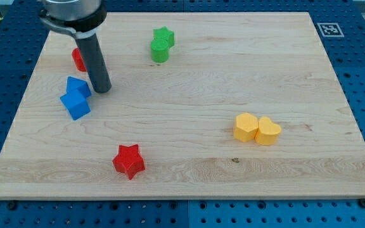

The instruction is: Slightly push the triangle to the left

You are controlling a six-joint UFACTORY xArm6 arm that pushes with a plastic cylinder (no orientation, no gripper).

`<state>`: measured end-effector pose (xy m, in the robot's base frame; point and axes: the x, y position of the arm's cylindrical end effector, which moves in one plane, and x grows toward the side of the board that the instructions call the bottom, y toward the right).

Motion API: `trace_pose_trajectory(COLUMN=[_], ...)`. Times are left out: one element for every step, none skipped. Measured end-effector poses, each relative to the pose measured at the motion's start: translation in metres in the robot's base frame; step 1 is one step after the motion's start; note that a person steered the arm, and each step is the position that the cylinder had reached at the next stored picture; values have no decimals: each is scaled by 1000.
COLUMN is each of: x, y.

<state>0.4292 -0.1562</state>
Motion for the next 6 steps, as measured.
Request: trace_pose_trajectory(x=[1, -52, -35, -20, -15, -7], y=[0, 0, -3, -9, -17, -26])
